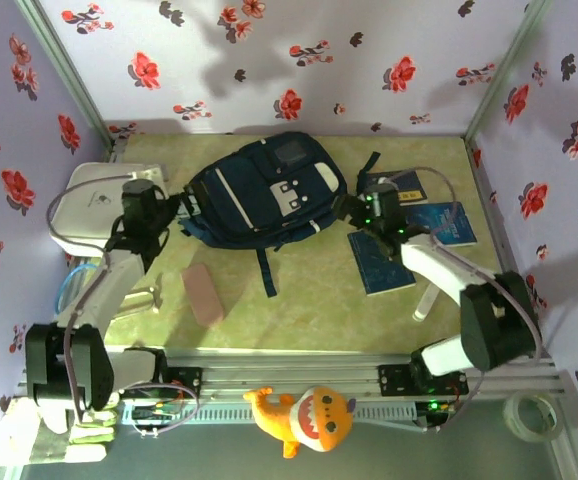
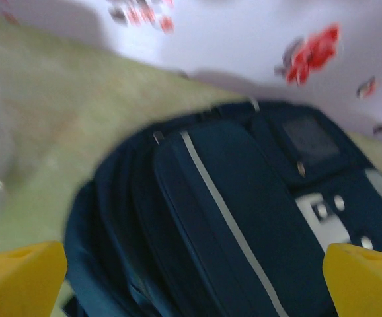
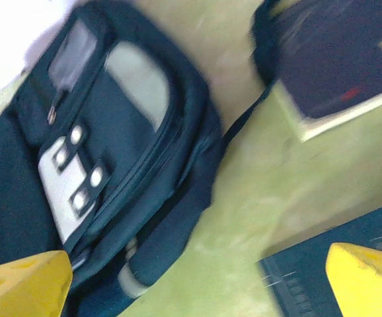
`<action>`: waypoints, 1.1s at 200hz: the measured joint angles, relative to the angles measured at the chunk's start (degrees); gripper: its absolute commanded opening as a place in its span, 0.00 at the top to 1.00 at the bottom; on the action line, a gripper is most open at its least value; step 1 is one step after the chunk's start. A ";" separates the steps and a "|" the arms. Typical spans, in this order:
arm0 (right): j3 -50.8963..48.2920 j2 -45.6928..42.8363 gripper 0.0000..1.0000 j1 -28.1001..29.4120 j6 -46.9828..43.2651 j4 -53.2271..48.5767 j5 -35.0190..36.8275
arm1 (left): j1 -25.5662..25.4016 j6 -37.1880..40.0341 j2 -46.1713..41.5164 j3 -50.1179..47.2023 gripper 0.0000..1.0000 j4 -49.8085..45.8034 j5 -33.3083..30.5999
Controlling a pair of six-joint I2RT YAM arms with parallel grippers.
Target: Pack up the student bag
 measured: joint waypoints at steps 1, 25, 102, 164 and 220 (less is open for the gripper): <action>0.09 0.20 0.01 0.13 0.13 0.04 -0.13 | -0.13 -0.04 0.22 0.04 0.00 -0.13 0.07; 3.08 7.13 0.01 3.28 4.48 1.99 -3.17 | -4.07 -1.18 7.65 2.21 0.05 -3.93 2.27; 9.55 20.74 0.12 4.42 15.69 6.49 -8.33 | -7.96 -6.32 28.96 17.42 0.13 -12.17 -0.68; 13.64 24.74 0.20 0.04 15.15 6.19 -10.16 | -15.23 -9.92 34.69 20.98 0.15 -10.64 -1.25; 13.20 24.57 0.20 -6.64 14.08 7.50 -13.44 | -23.21 -14.91 35.76 20.98 0.17 -6.25 0.13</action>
